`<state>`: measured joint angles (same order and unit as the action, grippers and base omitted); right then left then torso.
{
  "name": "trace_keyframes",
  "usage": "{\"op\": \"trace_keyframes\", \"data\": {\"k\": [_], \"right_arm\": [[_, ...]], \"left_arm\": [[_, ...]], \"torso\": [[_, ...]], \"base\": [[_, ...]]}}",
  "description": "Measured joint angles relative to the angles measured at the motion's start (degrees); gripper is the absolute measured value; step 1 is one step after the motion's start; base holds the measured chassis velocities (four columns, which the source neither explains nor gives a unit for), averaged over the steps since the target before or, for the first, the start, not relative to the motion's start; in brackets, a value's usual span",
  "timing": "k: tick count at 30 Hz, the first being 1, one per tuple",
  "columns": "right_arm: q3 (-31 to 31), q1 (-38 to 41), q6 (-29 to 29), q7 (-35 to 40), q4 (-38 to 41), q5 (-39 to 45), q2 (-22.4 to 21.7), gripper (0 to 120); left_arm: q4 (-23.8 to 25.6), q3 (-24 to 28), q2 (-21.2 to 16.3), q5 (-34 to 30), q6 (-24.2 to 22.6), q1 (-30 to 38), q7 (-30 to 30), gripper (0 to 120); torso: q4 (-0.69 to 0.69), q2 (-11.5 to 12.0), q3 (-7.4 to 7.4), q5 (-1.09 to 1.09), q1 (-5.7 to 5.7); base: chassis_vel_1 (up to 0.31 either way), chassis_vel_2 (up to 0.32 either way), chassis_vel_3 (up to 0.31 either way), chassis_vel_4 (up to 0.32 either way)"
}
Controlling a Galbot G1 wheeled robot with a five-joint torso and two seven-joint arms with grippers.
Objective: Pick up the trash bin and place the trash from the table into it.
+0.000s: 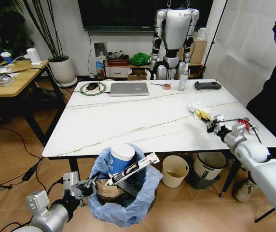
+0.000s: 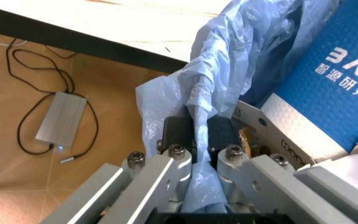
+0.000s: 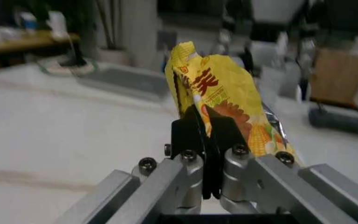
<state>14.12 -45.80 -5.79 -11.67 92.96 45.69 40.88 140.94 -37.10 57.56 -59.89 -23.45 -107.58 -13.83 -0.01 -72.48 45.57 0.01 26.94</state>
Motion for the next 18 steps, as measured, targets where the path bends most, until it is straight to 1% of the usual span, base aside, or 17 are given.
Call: {"op": "trace_keyframes", "data": {"k": [1, 2, 3, 4, 5, 7, 9, 10, 11, 12, 13, 14, 16, 17, 18], "right_arm": [[0.25, 0.19, 0.18, 0.07, 1.74, 1.47, -0.57, 0], [0.65, 0.61, 0.73, 0.04, 5.96, 4.72, -1.96, 0], [0.79, 1.27, 1.52, 0.01, 10.71, 8.60, -3.71, 0], [0.77, 1.90, 1.91, -0.08, 14.54, 11.73, -5.13, 0], [0.77, 1.90, 1.91, -0.08, 14.54, 11.73, -5.13, 0], [0.22, 3.74, 2.50, -0.22, 23.17, 17.32, -7.87, 0], [-0.27, 4.72, 2.63, -0.37, 27.98, 21.04, -9.26, 0], [-0.70, 5.31, 2.63, -0.47, 33.04, 25.37, -10.79, 0], [-0.91, 5.41, 2.64, -0.89, 35.99, 27.38, -12.07, 0], [-0.99, 5.46, 2.77, -1.45, 37.84, 28.35, -13.09, 0], [-0.99, 5.46, 2.77, -1.45, 37.84, 28.35, -13.09, 0], [-1.09, 5.47, 3.00, -2.06, 39.36, 29.00, -14.09, 0], [-1.43, 5.26, 3.42, -3.22, 43.13, 30.87, -16.46, 0], [-1.46, 5.24, 3.43, -3.25, 43.29, 30.96, -16.57, 0], [-1.78, 4.74, 3.51, -3.94, 45.19, 31.67, -17.99, 0]], "left_arm": [[0.03, 0.02, 0.00, 0.00, 0.00, -0.05, -0.01, 0], [0.09, 0.02, -0.03, 0.01, 0.00, -0.18, -0.05, 0], [0.21, 0.04, -0.11, 0.02, 0.00, -0.27, -0.09, 0], [0.25, 0.04, -0.14, 0.02, 0.00, -0.31, -0.14, 0], [0.25, 0.04, -0.14, 0.02, 0.00, -0.31, -0.14, 0], [0.33, 0.04, -0.15, 0.01, 0.00, -0.35, -0.25, 0], [0.36, 0.04, -0.16, 0.00, 0.00, -0.44, -0.30, 0], [0.41, 0.00, -0.16, 0.00, 0.00, -0.56, -0.34, 0], [0.48, -0.05, -0.17, -0.02, 0.00, -0.69, -0.38, 0], [0.53, -0.06, -0.17, -0.08, 0.00, -0.76, -0.41, 0], [0.53, -0.06, -0.17, -0.08, 0.00, -0.76, -0.41, 0], [0.55, -0.07, -0.18, -0.15, 0.00, -0.78, -0.44, 0], [0.61, -0.02, -0.15, -0.34, 0.00, -0.73, -0.57, 0], [0.61, -0.02, -0.15, -0.34, 0.00, -0.73, -0.57, 0], [0.66, 0.11, -0.08, -0.47, 0.00, -0.61, -0.63, 0]], "torso": [[0.01, 0.00, 0.00, 0.00, 0.00], [0.00, 0.00, 0.00, -0.05, 0.00], [0.02, 0.00, -0.01, -0.06, 0.00], [0.00, 0.00, 0.00, -0.01, 0.00], [0.00, 0.00, 0.00, -0.01, 0.00], [0.01, 0.00, -0.01, -0.03, -0.01], [0.01, 0.00, -0.01, -0.07, -0.01], [0.02, 0.00, -0.01, 0.00, -0.01], [0.02, 0.00, -0.01, 0.00, -0.01], [0.01, -0.01, -0.01, -0.02, -0.01], [0.01, -0.01, -0.01, -0.02, -0.01], [0.01, -0.01, -0.01, -0.04, -0.01], [0.00, 0.00, -0.01, 0.01, -0.01], [0.00, 0.00, -0.01, 0.01, -0.01], [0.00, -0.01, -0.01, -0.01, -0.01]], "base": [[0.000, 0.000, 0.000, 0.000], [0.000, 0.000, 0.000, 0.000], [0.000, 0.000, 0.000, 0.000], [0.000, 0.000, 0.000, 0.000], [0.000, 0.000, 0.000, 0.000], [0.000, 0.000, 0.000, 0.000], [0.000, 0.000, 0.000, 0.000], [0.000, 0.000, 0.000, 0.000], [0.000, 0.000, 0.000, 0.000], [0.000, 0.000, 0.000, 0.000], [0.000, 0.000, 0.000, 0.000], [0.000, 0.000, 0.000, 0.000], [0.000, 0.000, 0.000, 0.000], [0.000, 0.000, 0.000, 0.000], [0.000, 0.000, 0.000, 0.000]]}}
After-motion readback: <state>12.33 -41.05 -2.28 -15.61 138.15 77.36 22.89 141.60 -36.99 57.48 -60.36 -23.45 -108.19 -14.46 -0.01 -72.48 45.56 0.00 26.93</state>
